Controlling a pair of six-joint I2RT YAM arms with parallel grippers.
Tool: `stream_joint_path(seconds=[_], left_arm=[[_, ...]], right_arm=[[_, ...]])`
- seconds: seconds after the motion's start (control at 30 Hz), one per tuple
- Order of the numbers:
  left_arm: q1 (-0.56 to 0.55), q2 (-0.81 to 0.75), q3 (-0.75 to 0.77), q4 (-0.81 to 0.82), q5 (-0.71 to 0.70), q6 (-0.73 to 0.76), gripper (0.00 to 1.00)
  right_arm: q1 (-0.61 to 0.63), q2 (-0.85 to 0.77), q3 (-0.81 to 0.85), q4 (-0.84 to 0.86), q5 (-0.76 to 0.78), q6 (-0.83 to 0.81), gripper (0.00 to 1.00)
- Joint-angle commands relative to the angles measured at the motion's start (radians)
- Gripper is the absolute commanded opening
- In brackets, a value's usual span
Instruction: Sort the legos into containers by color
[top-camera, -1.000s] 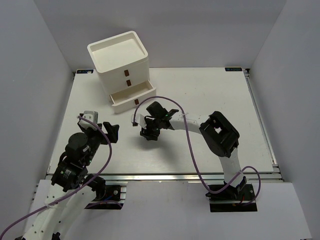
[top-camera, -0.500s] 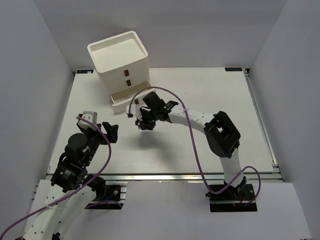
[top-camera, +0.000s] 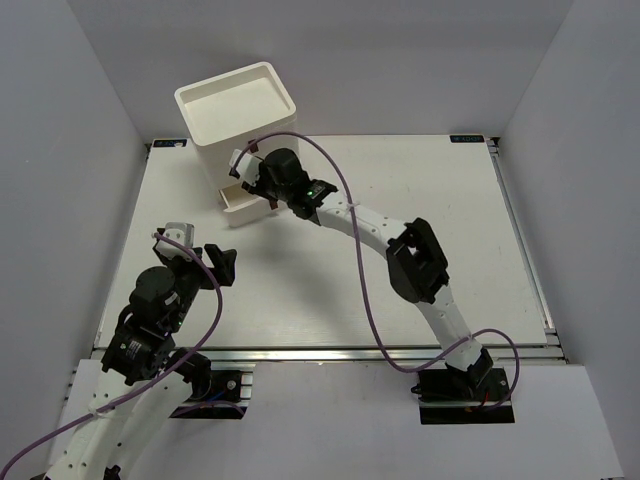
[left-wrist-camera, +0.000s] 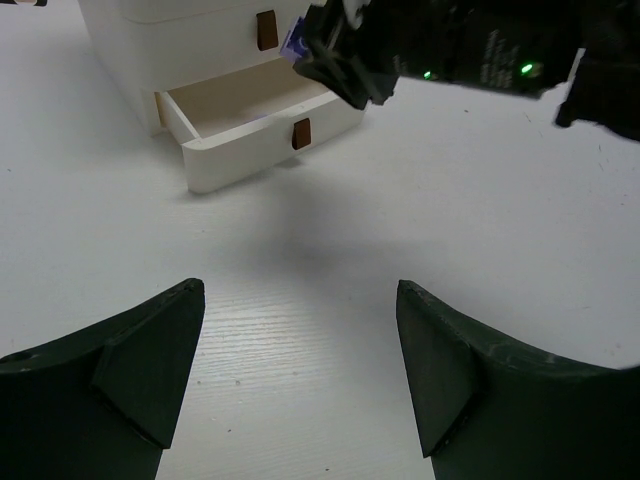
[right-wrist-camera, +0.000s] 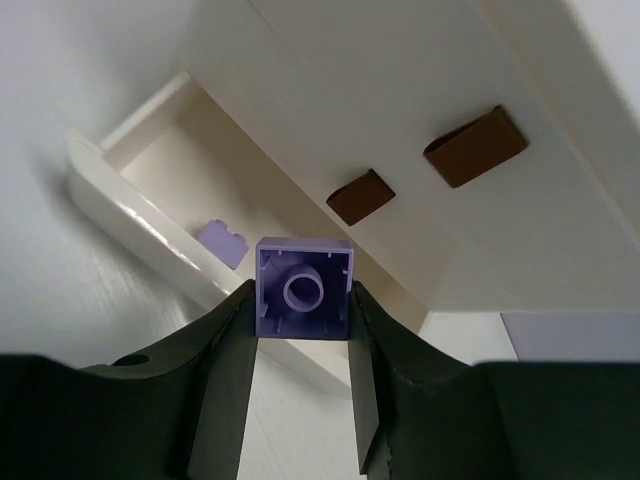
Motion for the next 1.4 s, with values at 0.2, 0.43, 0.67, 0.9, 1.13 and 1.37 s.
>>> stream_joint_path(seconds=[0.2, 0.43, 0.67, 0.9, 1.13, 1.37], left_arm=[[0.005, 0.000, -0.003, 0.005, -0.007, -0.001, 0.87], [0.005, 0.000, -0.003, 0.005, -0.004, 0.001, 0.87], [0.005, -0.002, -0.003, 0.005, -0.002, -0.001, 0.87], [0.005, 0.003, -0.004, 0.008, 0.001, -0.001, 0.87], [0.005, 0.058, -0.030, 0.074, 0.107, 0.013, 0.38], [0.005, 0.364, 0.003, 0.178, 0.271, -0.013, 0.00]], right_arm=[[-0.006, 0.104, 0.020, 0.284, 0.154, 0.019, 0.00], [-0.012, 0.130, -0.007, 0.293, 0.149, 0.017, 0.21], [-0.017, 0.138, -0.021, 0.303, 0.144, 0.025, 0.58], [-0.027, 0.135, -0.018, 0.295, 0.138, 0.046, 0.67], [-0.058, -0.090, -0.174, 0.182, 0.035, 0.271, 0.00], [-0.197, -0.569, -0.532, -0.344, -1.013, 0.219, 0.17]])
